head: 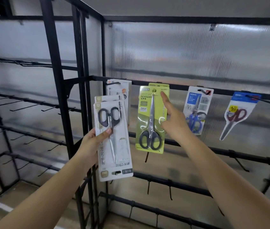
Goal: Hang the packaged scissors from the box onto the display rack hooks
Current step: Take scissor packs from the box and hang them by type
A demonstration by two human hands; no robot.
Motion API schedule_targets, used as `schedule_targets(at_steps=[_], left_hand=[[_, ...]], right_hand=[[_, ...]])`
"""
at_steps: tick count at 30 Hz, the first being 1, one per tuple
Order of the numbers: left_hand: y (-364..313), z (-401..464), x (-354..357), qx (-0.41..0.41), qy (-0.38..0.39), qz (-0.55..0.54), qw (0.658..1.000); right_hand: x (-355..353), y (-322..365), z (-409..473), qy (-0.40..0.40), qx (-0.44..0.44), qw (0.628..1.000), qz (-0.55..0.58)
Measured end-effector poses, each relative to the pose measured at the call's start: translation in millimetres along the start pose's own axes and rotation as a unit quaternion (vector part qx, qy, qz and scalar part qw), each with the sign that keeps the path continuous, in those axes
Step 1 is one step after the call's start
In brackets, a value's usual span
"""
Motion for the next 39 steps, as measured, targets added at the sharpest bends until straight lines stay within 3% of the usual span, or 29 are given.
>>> schedule_targets(at_steps=[9,17,21,24,26,28,31,35,39], left_hand=[[-5.5,4.8,7.0,-0.005,0.010,0.005,1.000],[-12.0,11.6,20.2,-0.001,0.011,0.011,1.000],[-9.2,12.6,20.6,-0.001,0.010,-0.007,1.000],[-3.7,12.9,22.2,-0.007,-0.020,-0.057,0.998],[-3.1,13.0,26.9,-0.015,-0.044,-0.095,0.994],[-3.2,12.9,35.4,-0.024,-0.049,-0.124,0.991],[-1.4,10.5,47.4,-0.031,-0.030,-0.145,0.988],[-6.5,9.4,43.4,-0.003,0.056,-0.148,0.987],[-3.9,7.0,20.5,-0.042,0.114,-0.190,0.974]], right_hand=[[5.2,-3.5,32.1,-0.013,0.037,0.997,-0.074],[11.2,-6.4,79.4,0.025,0.090,0.982,-0.164],[18.0,-1.6,45.6,-0.052,0.062,0.997,-0.005],[32.4,-1.9,-12.7,0.058,0.072,0.989,0.117],[42.6,-5.2,-46.7,0.158,0.117,0.959,0.203],[54.4,-14.0,-64.1,0.206,0.173,0.909,0.317],[68.7,-24.8,-70.9,0.155,0.220,0.847,0.459],[58.3,-33.7,-64.9,0.067,0.208,0.852,0.477],[19.6,-49.9,-52.1,0.004,0.182,0.909,0.375]])
Point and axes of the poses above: each hand's wrist, its own z-axis towards the middle knuckle, its own x-axis out of the palm, y = z × x, the point moved 3 cm from there along z, towards the middle knuckle, and after that the axes turned 2 degrees about z, right-handed, at the moved point
